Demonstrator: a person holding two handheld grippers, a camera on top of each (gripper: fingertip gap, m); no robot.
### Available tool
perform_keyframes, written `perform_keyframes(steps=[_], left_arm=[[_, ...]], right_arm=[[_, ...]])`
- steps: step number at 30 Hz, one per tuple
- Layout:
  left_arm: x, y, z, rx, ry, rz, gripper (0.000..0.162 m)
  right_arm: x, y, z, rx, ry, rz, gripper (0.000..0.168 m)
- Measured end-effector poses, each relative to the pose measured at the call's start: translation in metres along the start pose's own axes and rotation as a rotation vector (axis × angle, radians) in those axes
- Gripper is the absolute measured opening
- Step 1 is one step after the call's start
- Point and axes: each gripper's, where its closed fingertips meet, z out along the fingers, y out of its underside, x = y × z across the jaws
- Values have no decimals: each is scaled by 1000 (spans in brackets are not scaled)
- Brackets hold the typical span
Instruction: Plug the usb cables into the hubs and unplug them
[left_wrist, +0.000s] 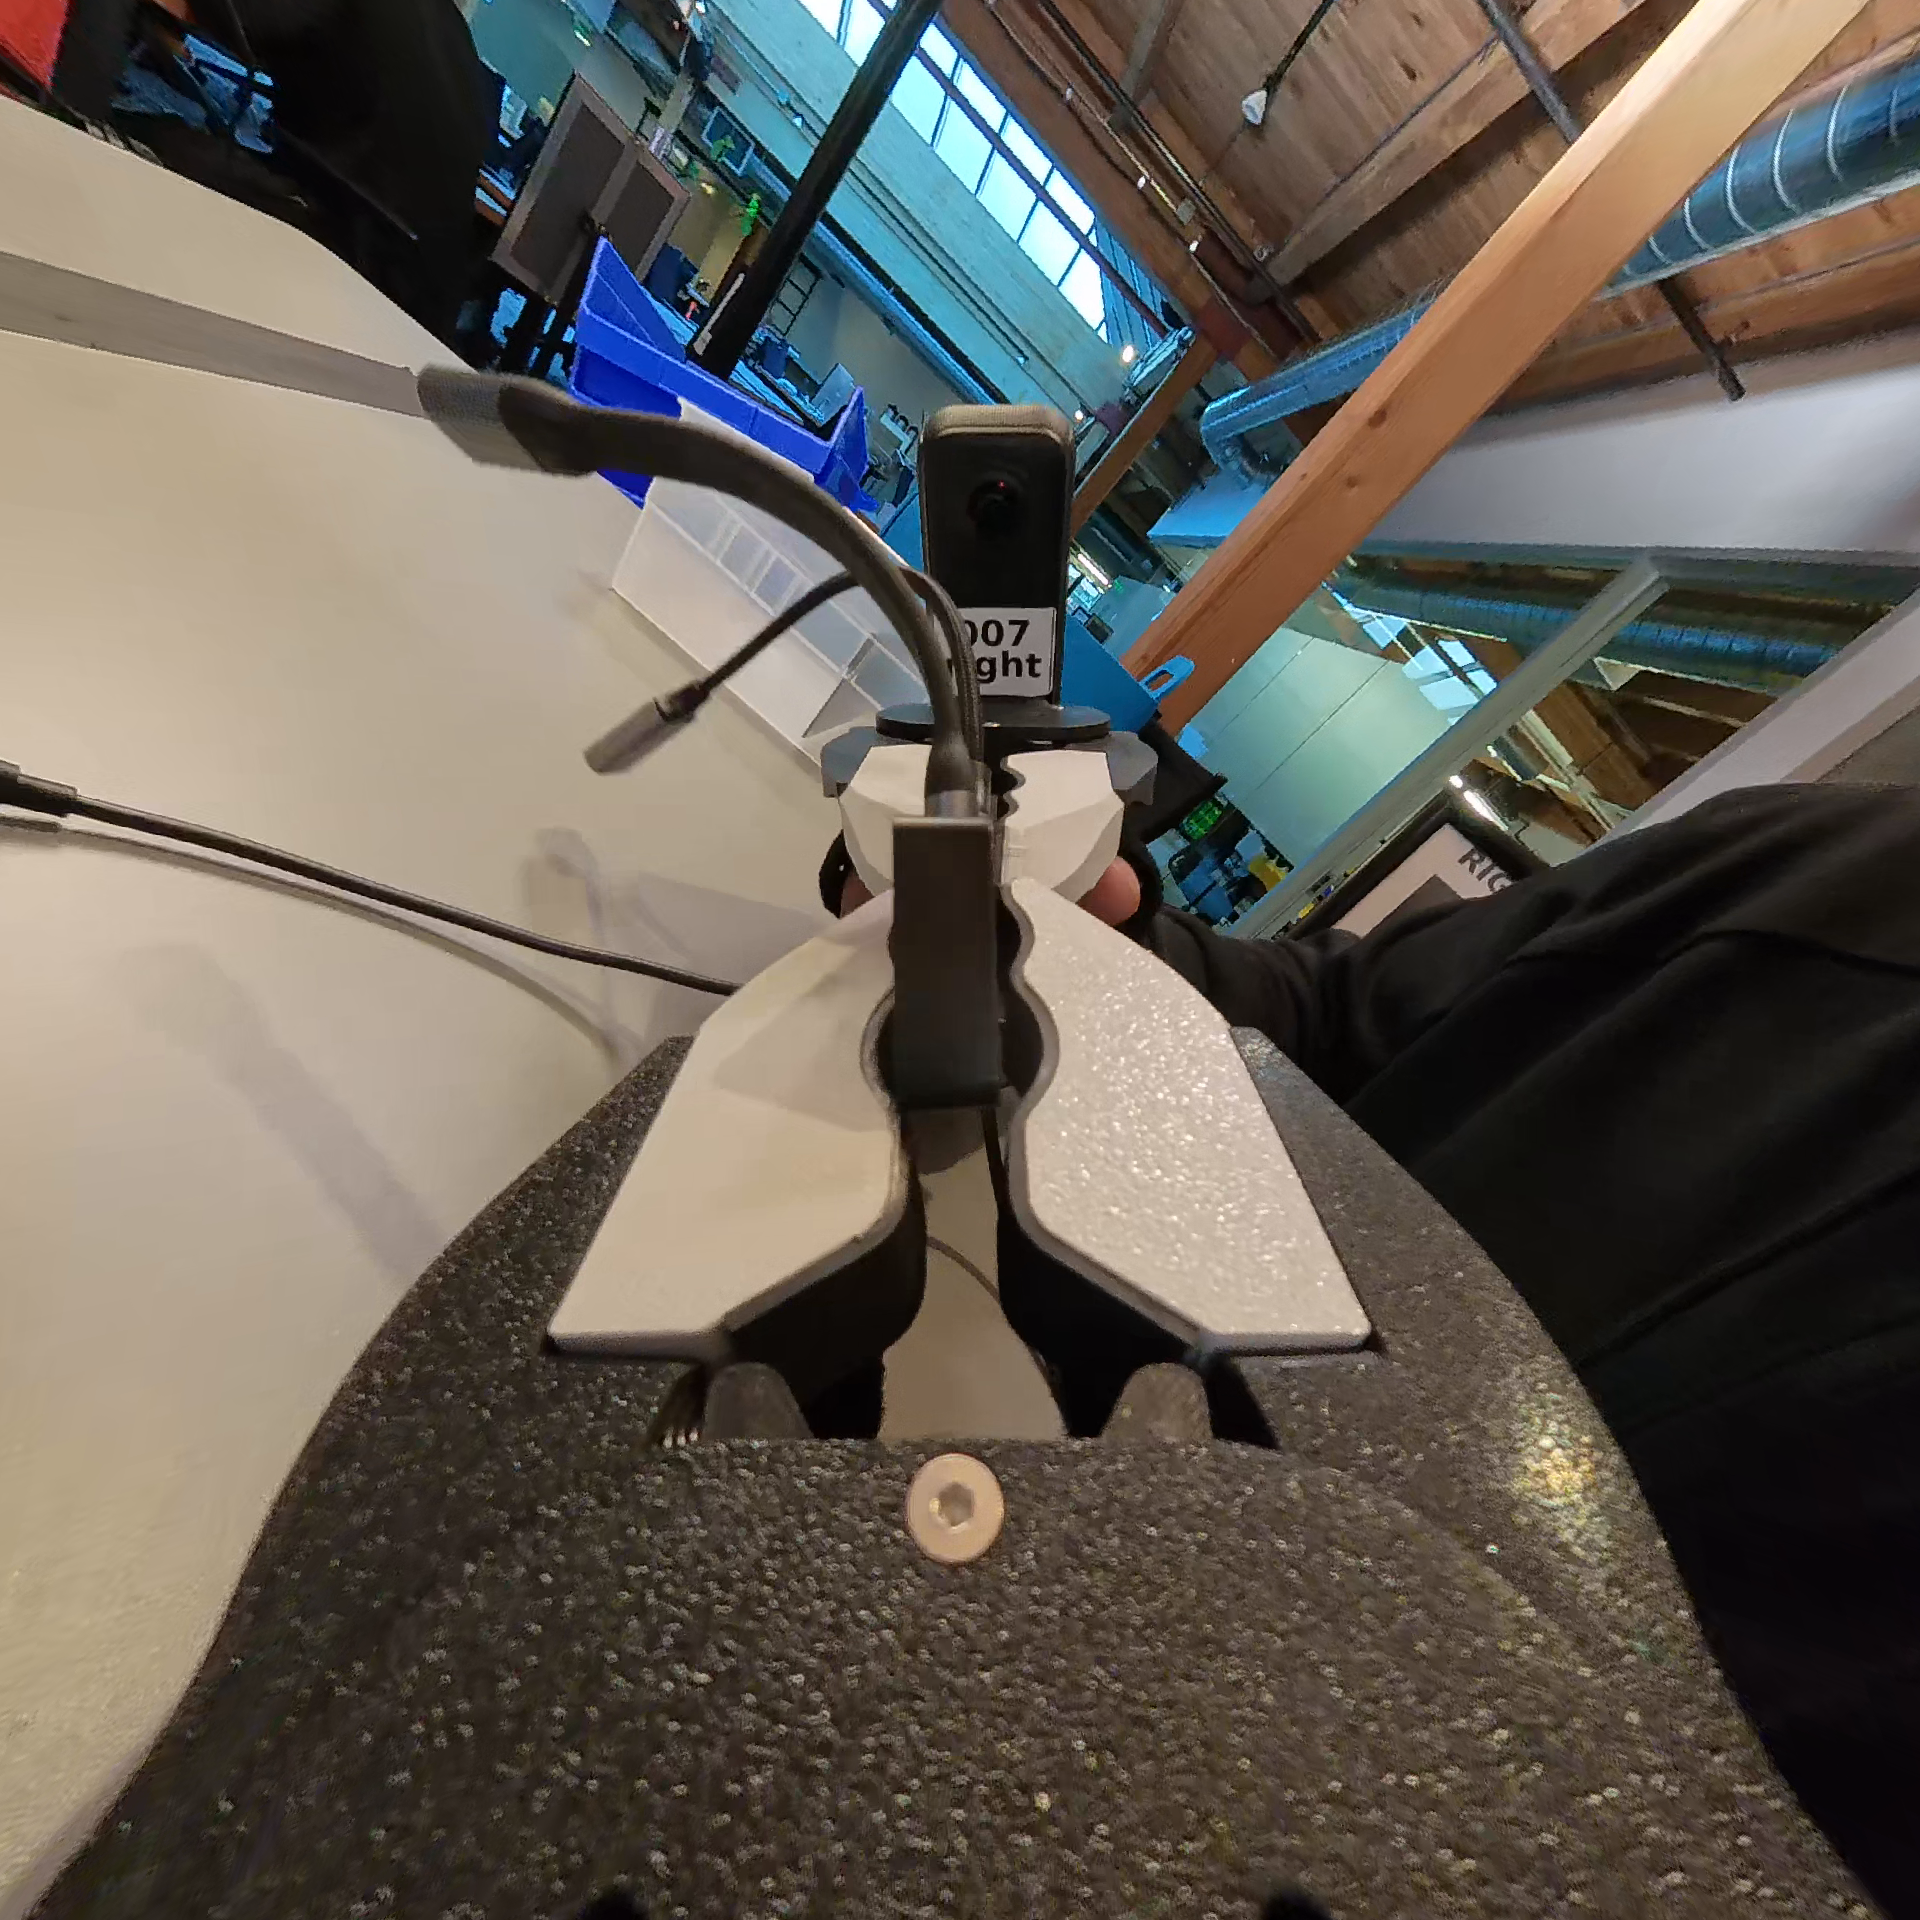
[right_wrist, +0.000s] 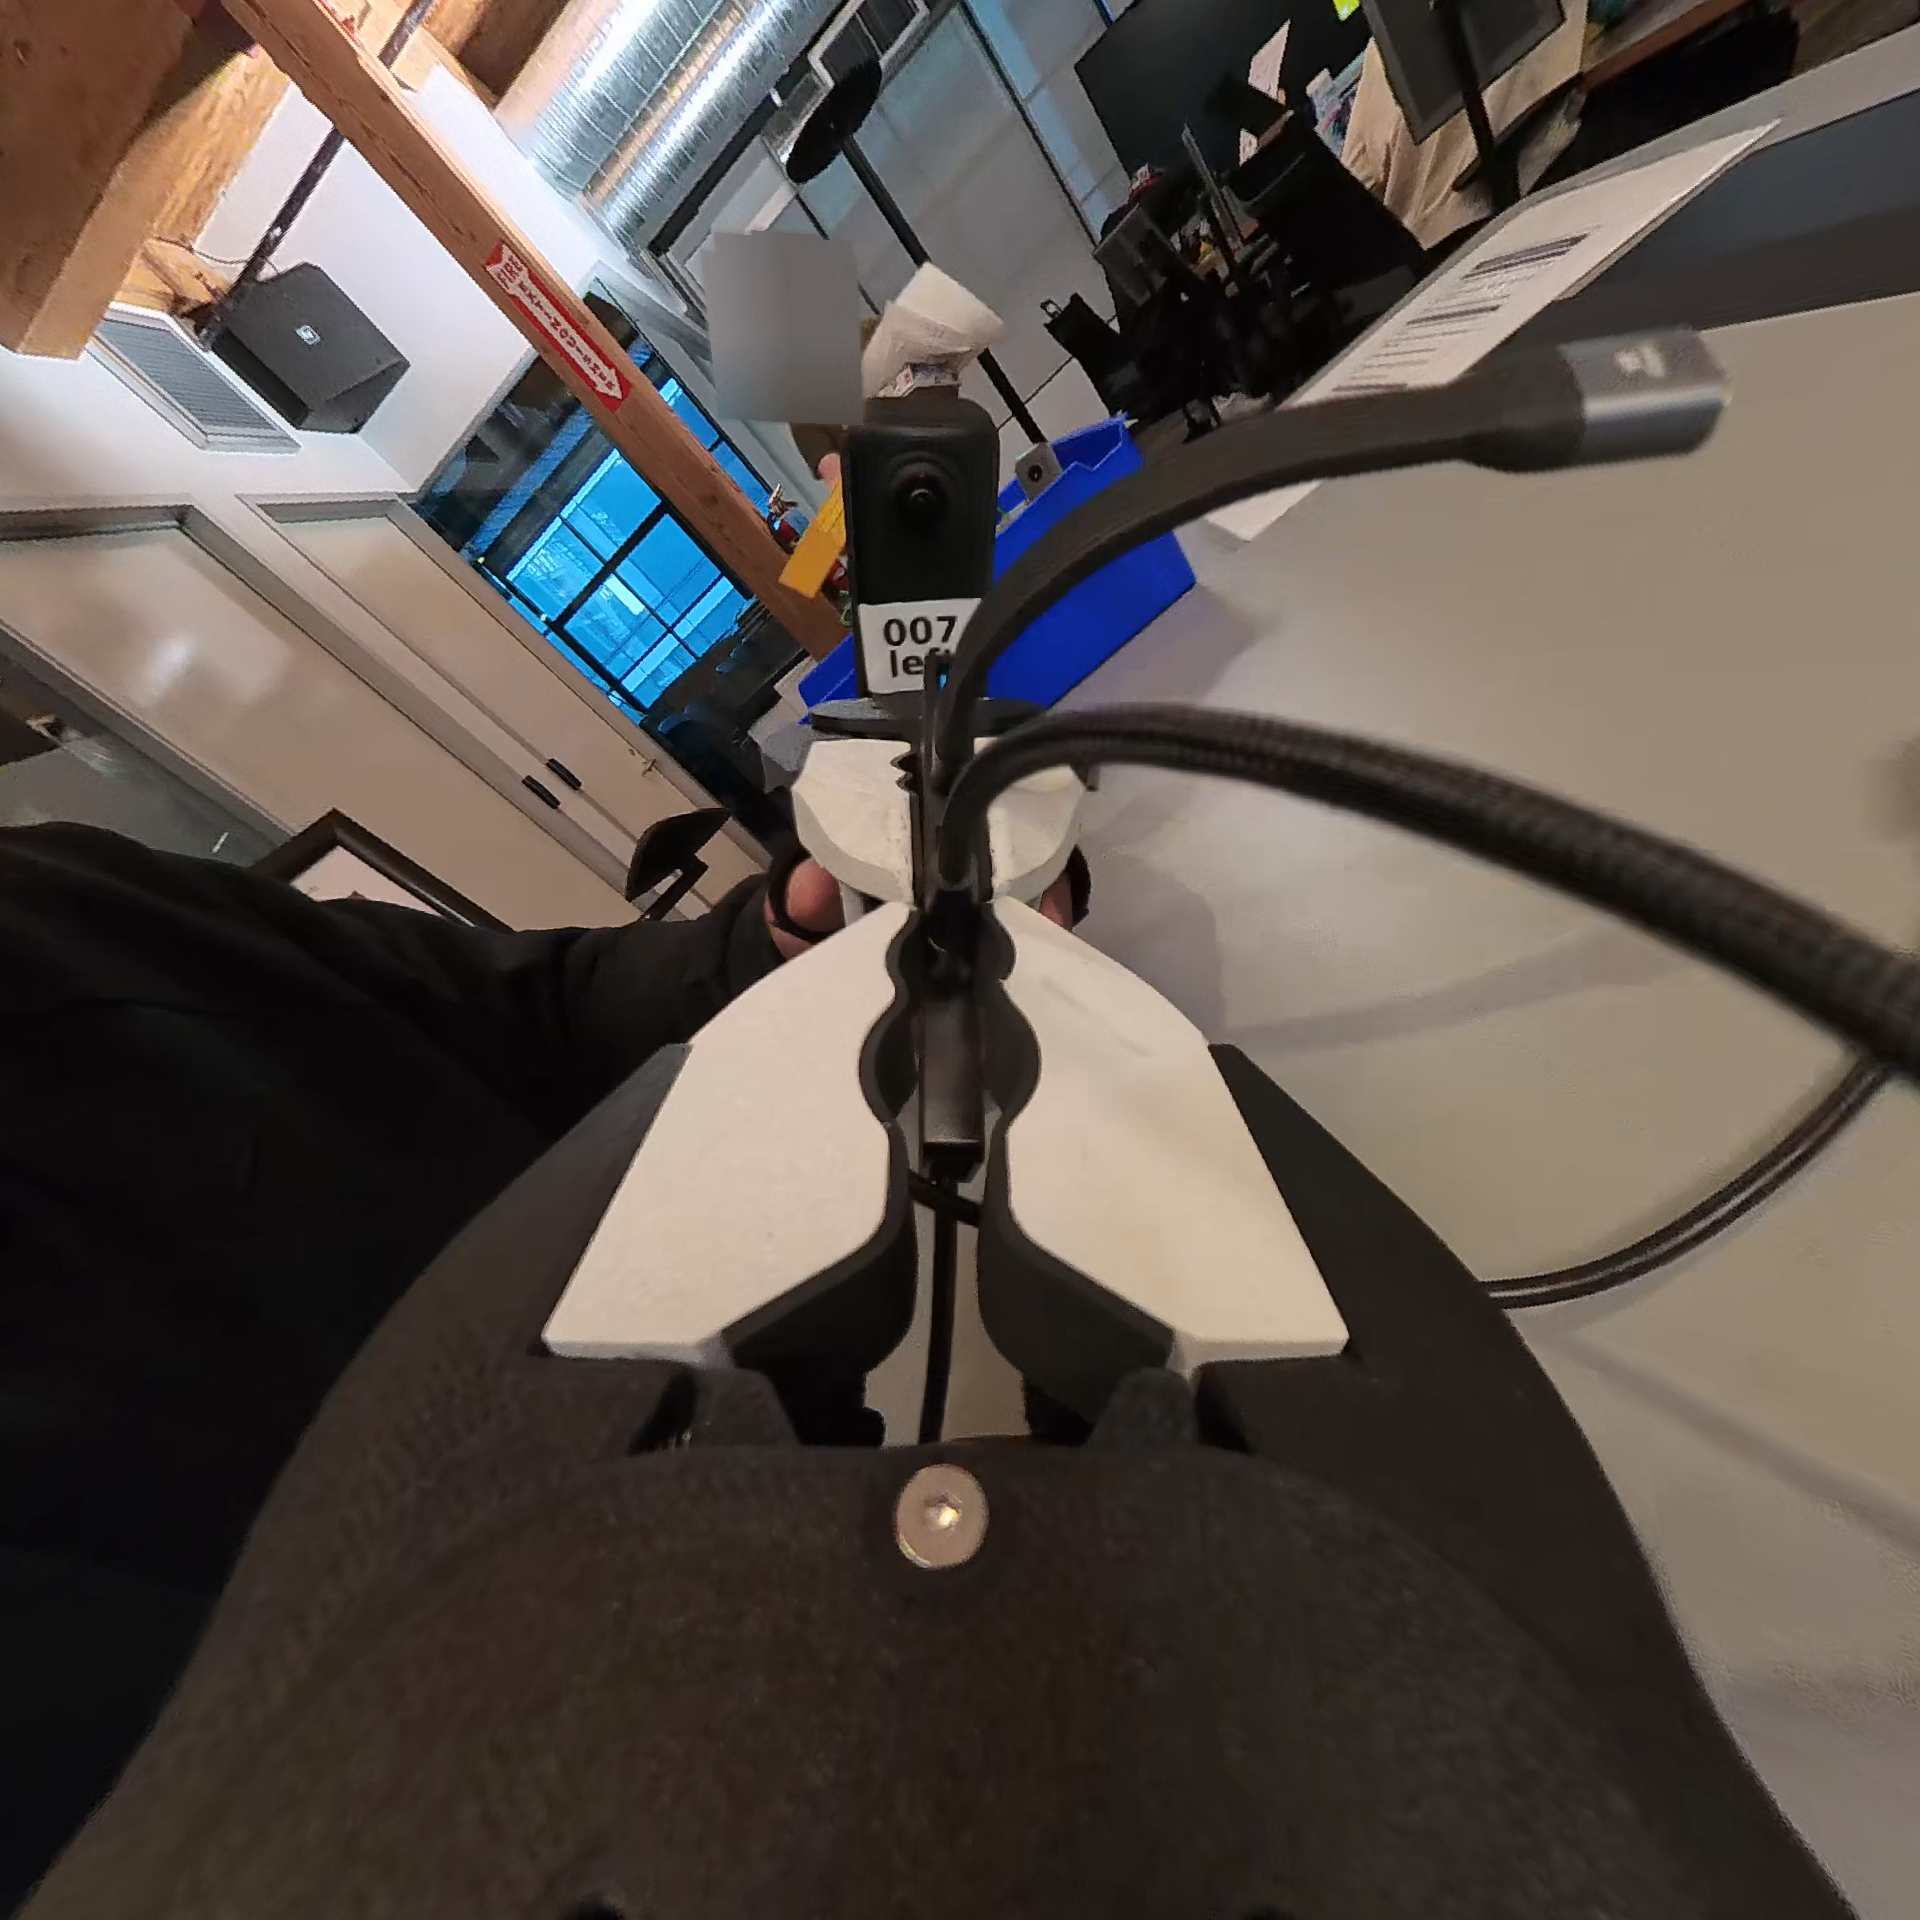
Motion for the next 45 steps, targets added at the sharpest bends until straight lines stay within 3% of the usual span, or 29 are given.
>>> perform_keyframes(steps=[5, 7, 8, 11, 18, 25, 29, 33, 37, 42, 45], left_arm=[[-2, 2, -4, -31, 11, 2, 11], [-3, 10, -12, -104, -3, 54, 11], [-4, 7, -15, -97, -10, 64, 11], [-10, 2, -15, -71, -18, 34, 11], [-13, 3, -14, -74, -44, 58, 11], [-14, 5, -15, -80, -57, 79, 11], [-13, 6, -15, -90, -58, 84, 11], [-13, 7, -14, -94, -59, 88, 11], [-14, 8, -14, -97, -61, 86, 11], [-13, 8, -14, -101, -61, 89, 11], [-13, 8, -15, -99, -63, 92, 11]], right_arm=[[4, -7, -2, 96, -14, 83, 6], [22, -53, -47, 358, 29, 146, 7], [32, -71, -74, 403, 79, 113, 7], [36, -80, -105, 331, 154, 31, 7], [42, -47, -71, 161, 210, 19, 7], [-17, -63, -86, 163, 290, -93, 7], [-42, -69, -144, 112, 483, -142, 7], [-38, -73, -251, 135, 786, -108, 7], [-20, -47, -345, 166, 1004, 35, 7], [23, 14, -380, 87, 1066, 268, 7], [37, 29, -389, 52, 1134, 297, 14]])
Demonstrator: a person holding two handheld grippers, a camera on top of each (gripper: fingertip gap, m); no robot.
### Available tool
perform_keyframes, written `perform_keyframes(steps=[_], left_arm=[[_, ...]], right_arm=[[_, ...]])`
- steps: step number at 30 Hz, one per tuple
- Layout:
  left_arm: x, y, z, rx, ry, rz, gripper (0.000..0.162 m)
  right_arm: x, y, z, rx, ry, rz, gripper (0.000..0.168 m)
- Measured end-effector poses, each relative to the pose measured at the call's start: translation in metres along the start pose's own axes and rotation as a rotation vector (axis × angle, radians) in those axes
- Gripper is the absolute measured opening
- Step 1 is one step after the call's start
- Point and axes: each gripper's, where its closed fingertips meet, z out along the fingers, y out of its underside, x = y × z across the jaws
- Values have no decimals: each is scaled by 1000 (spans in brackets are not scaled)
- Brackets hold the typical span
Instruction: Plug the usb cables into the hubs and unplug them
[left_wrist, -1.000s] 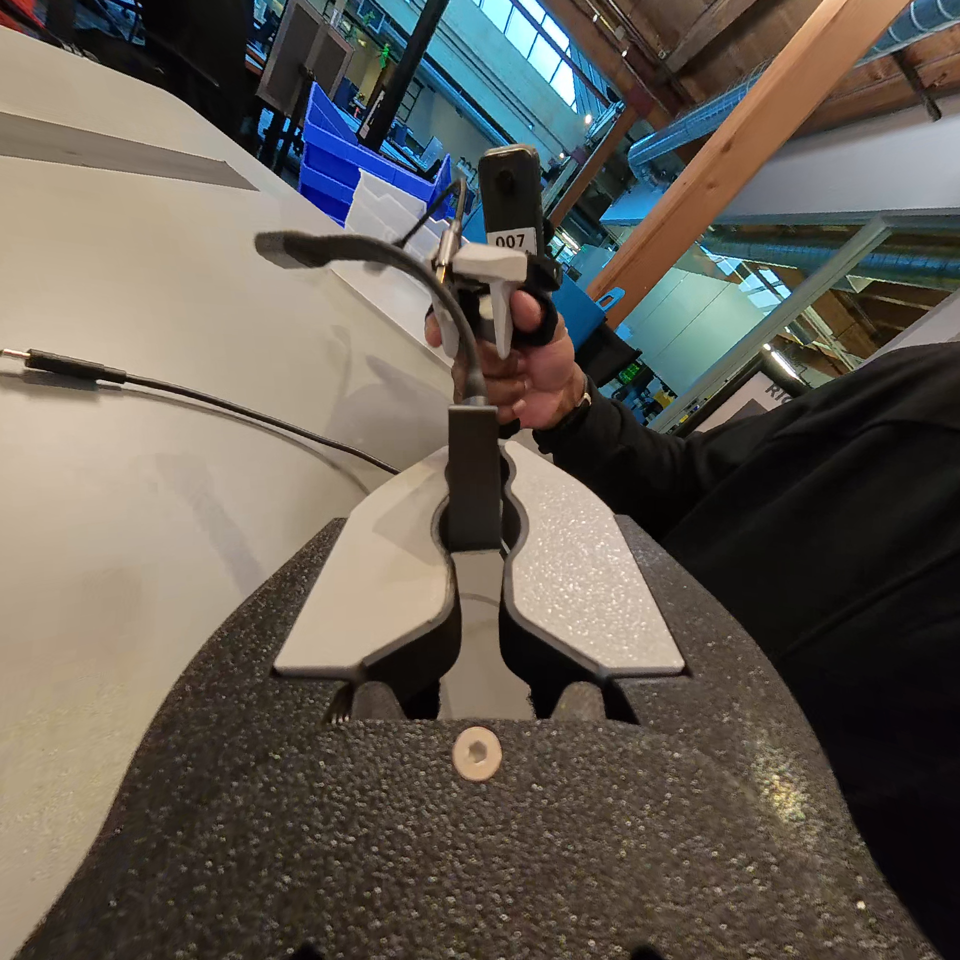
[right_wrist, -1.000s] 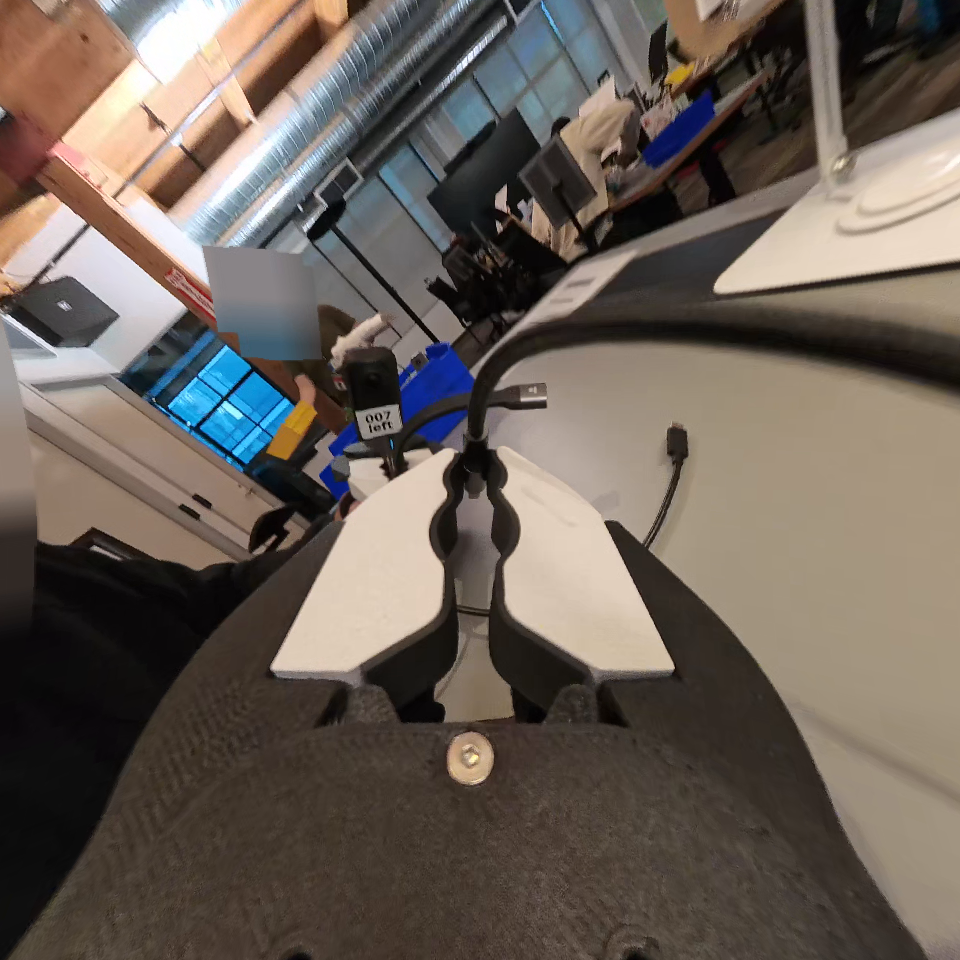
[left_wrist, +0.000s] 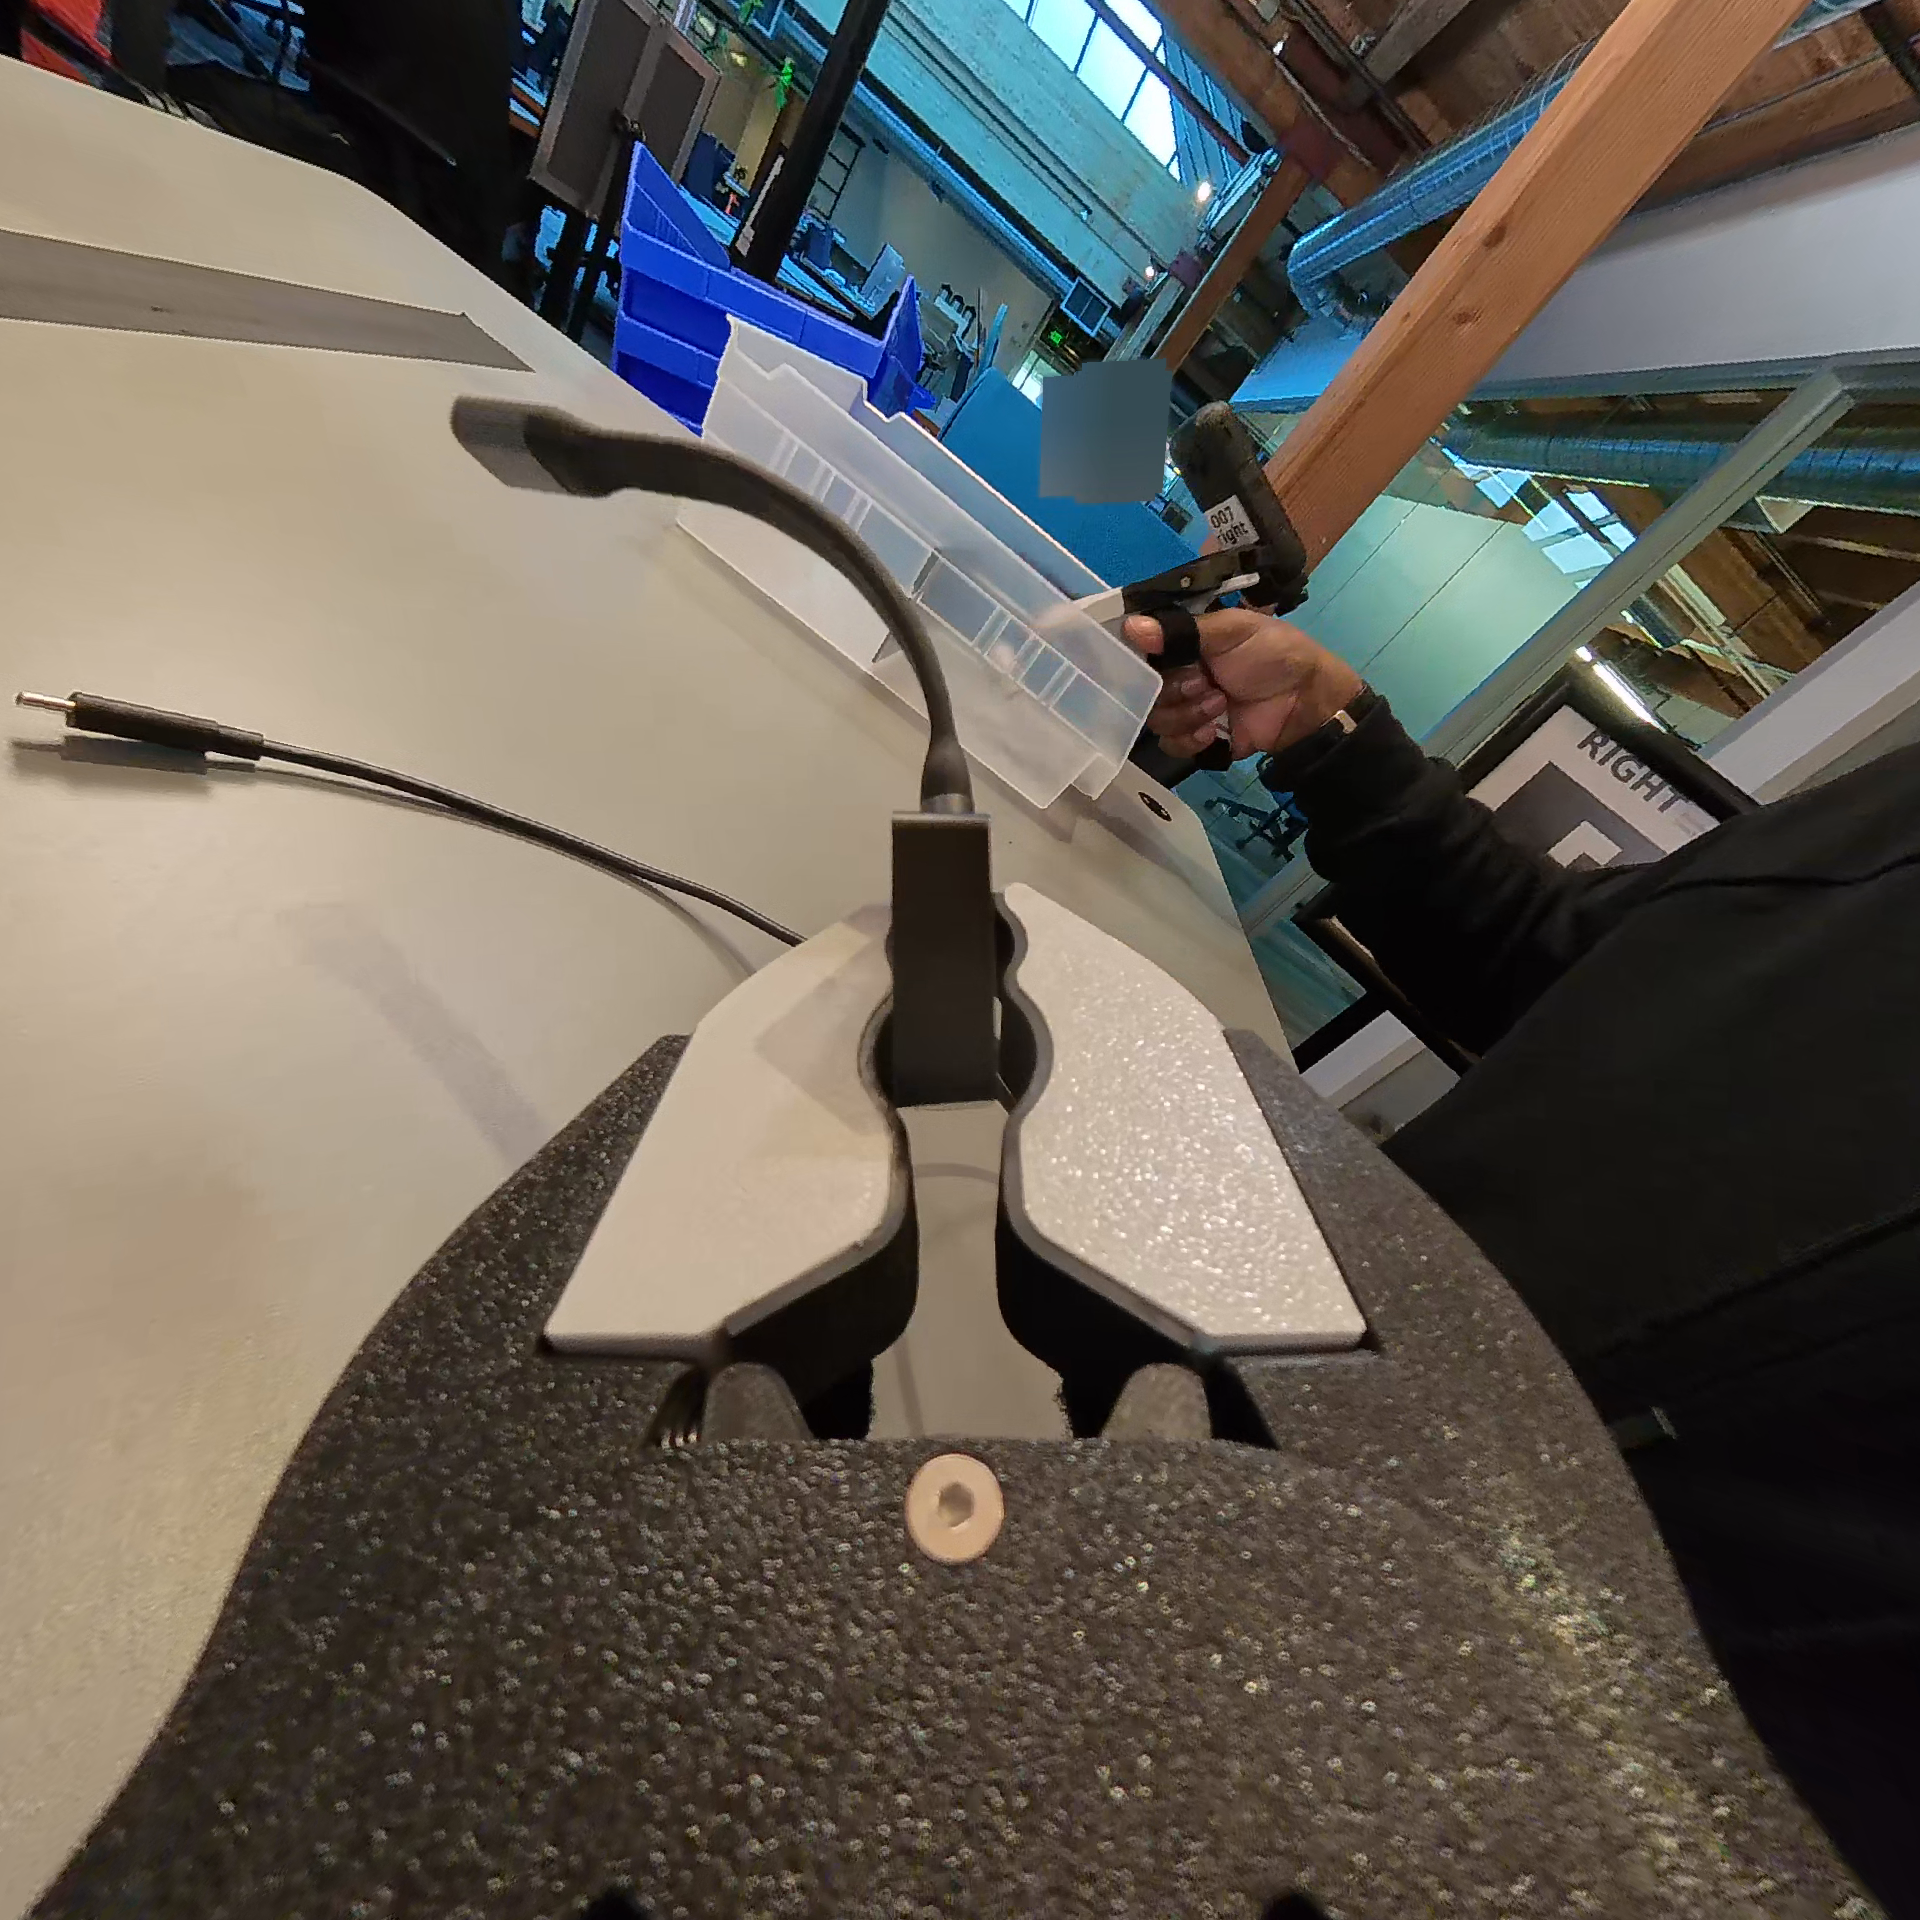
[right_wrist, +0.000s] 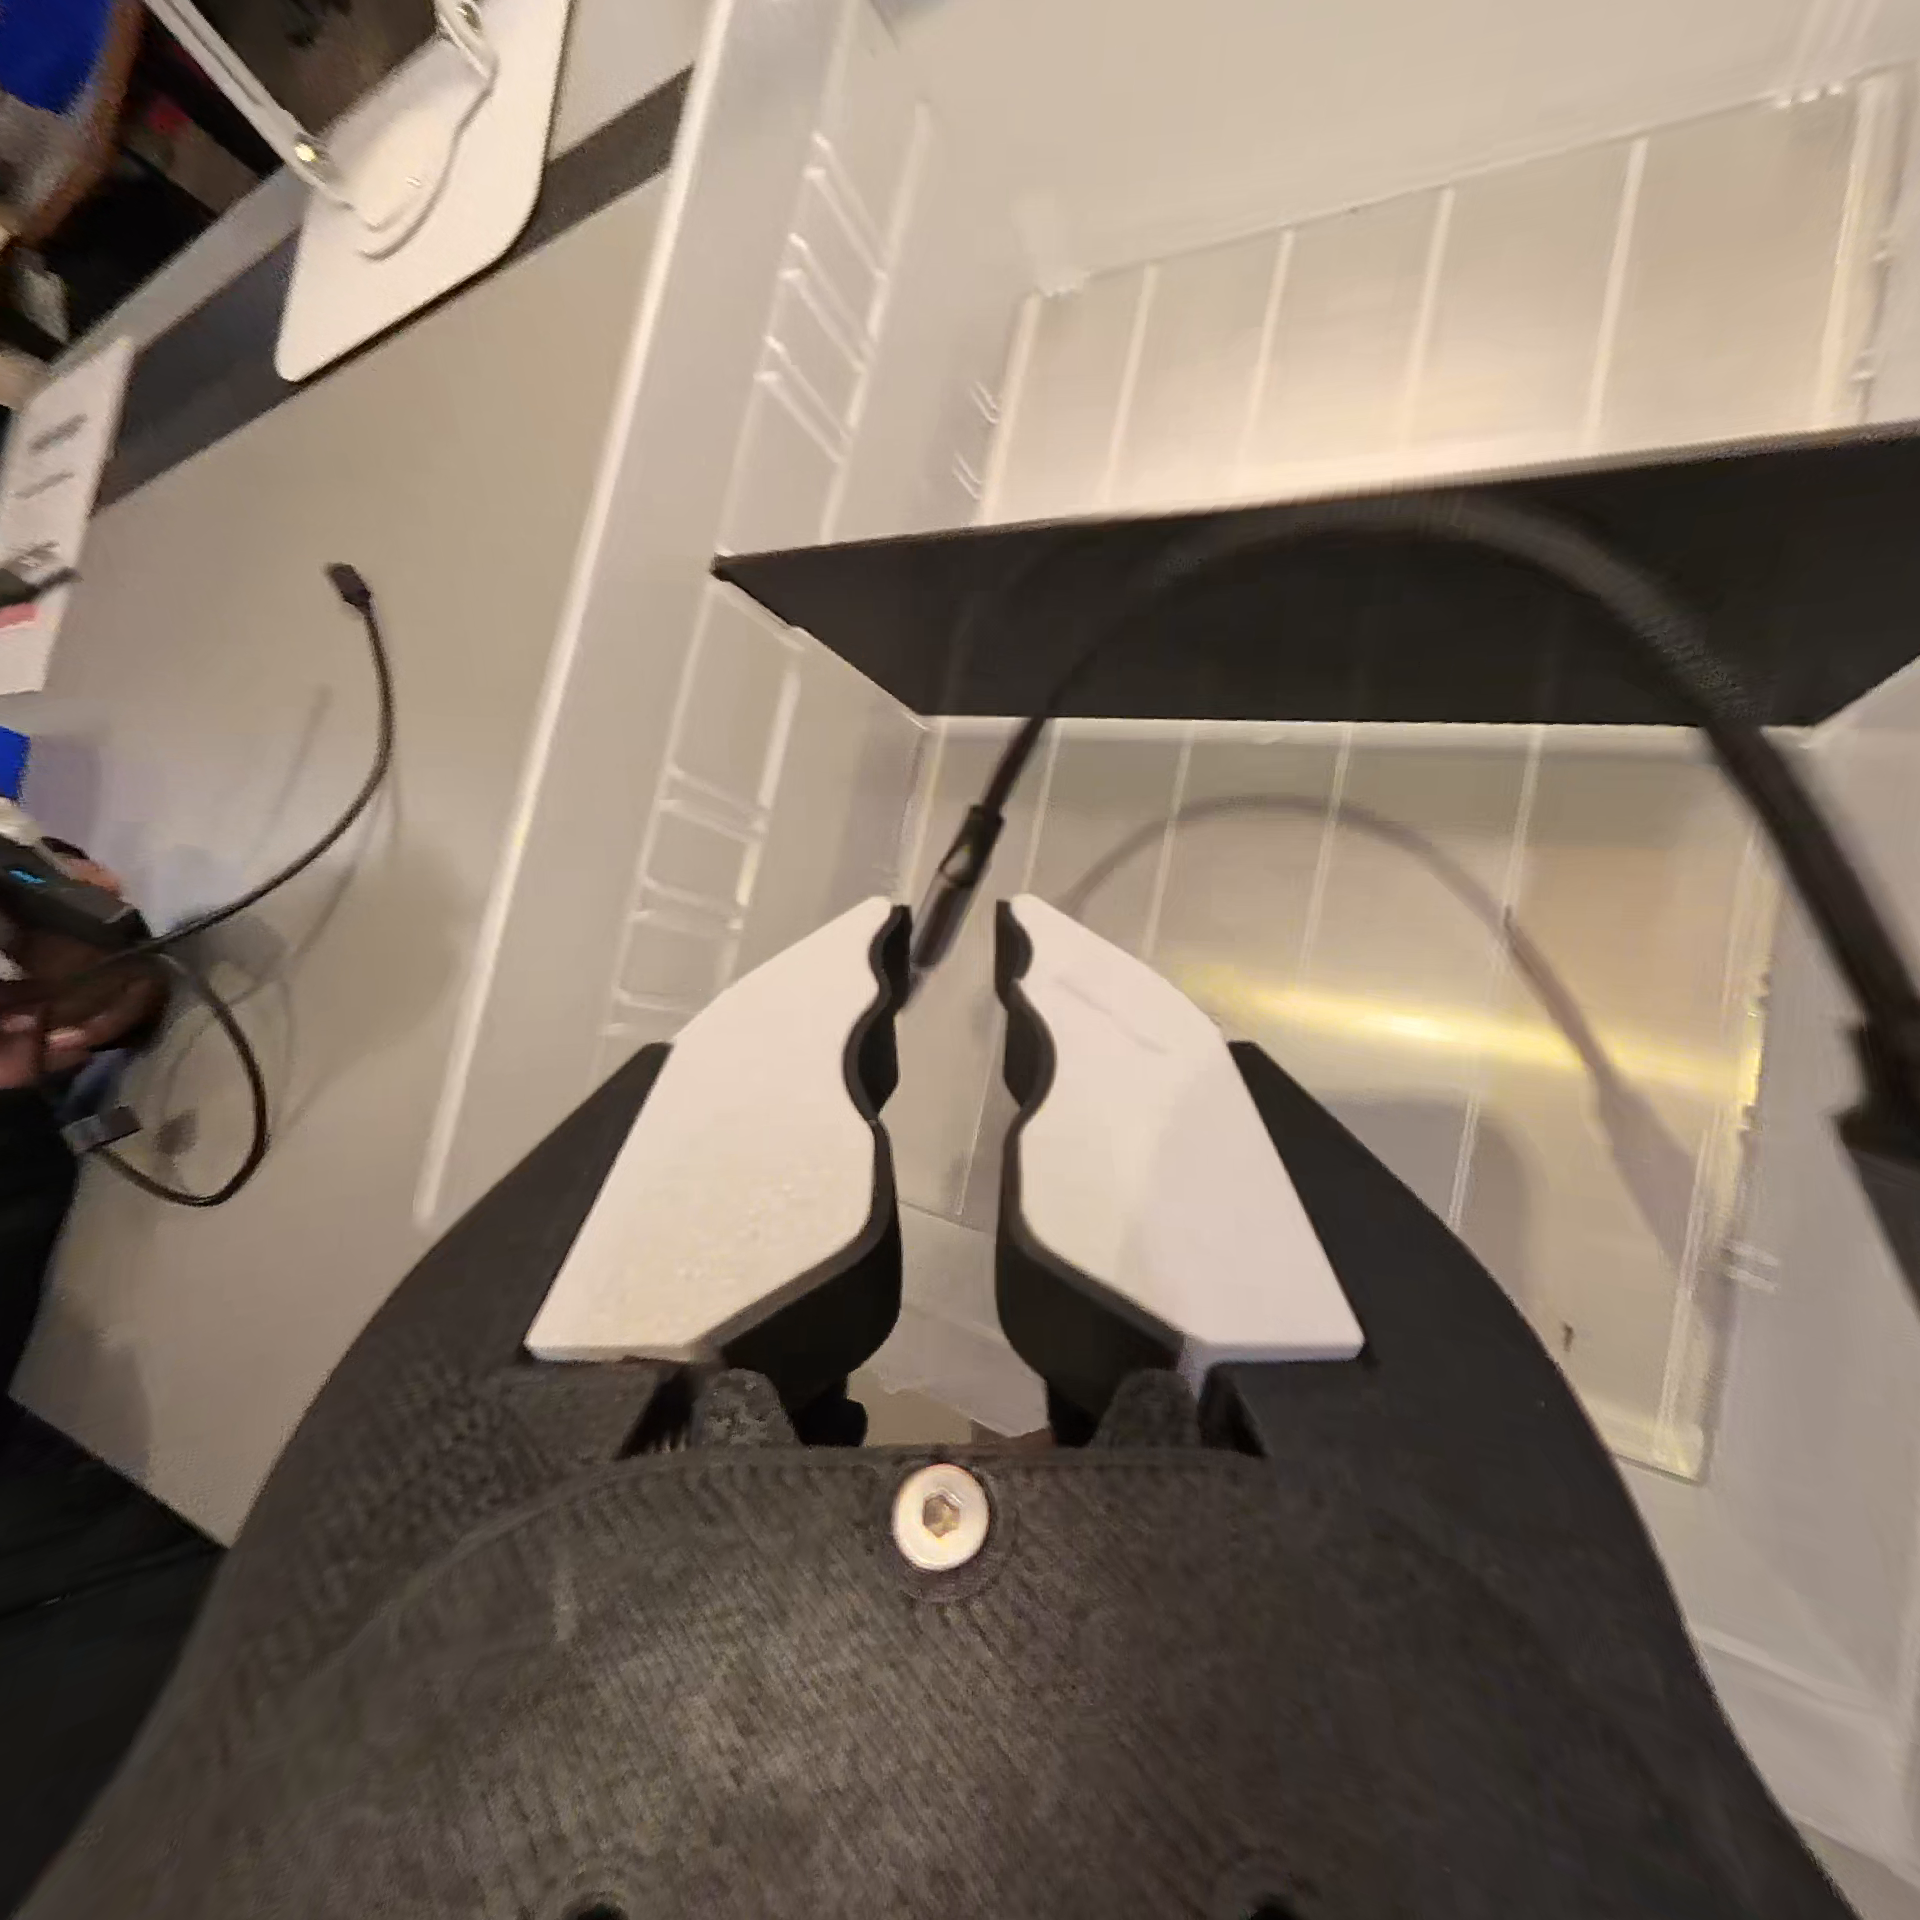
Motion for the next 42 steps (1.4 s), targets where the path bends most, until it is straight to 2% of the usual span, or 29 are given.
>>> perform_keyframes(steps=[3, 6, 9, 14, 18, 20, 23, 25, 29, 31, 34, 42], left_arm=[[-1, 1, -1, -4, -7, -2, 11], [-2, 1, -1, -13, -14, -6, 11], [-2, 3, 0, -25, -12, -3, 11], [0, 5, 0, -37, -4, -6, 11], [1, 8, -3, -66, 18, -9, 11], [3, 10, -5, -87, 35, 1, 11], [4, 14, -7, -119, 43, 11, 11], [3, 17, -8, -141, 40, 10, 11], [3, 21, -6, -168, 39, 6, 11], [4, 25, -4, -191, 37, 15, 11], [4, 26, -3, -198, 36, 11, 11], [5, 31, -1, -230, 43, -4, 11]], right_arm=[[4, 2, -6, -19, 79, -58, 28], [-8, -4, -22, -15, 141, -168, 28], [-48, -16, -35, 28, 115, -292, 24], [-167, -7, -9, 41, -213, -428, 20], [-258, 23, 45, -18, -543, -471, 20], [-294, 41, 79, -66, -674, -472, 25], [-340, 62, 123, -129, -834, -452, 34], [-363, 64, 141, -125, -908, -429, 39], [-388, 54, 153, -91, -1043, -302, 40], [-391, 51, 156, -74, -1062, -263, 34], [-390, 57, 159, -86, -1073, -259, 22], [-389, 71, 157, -107, -1094, -306, 15]])
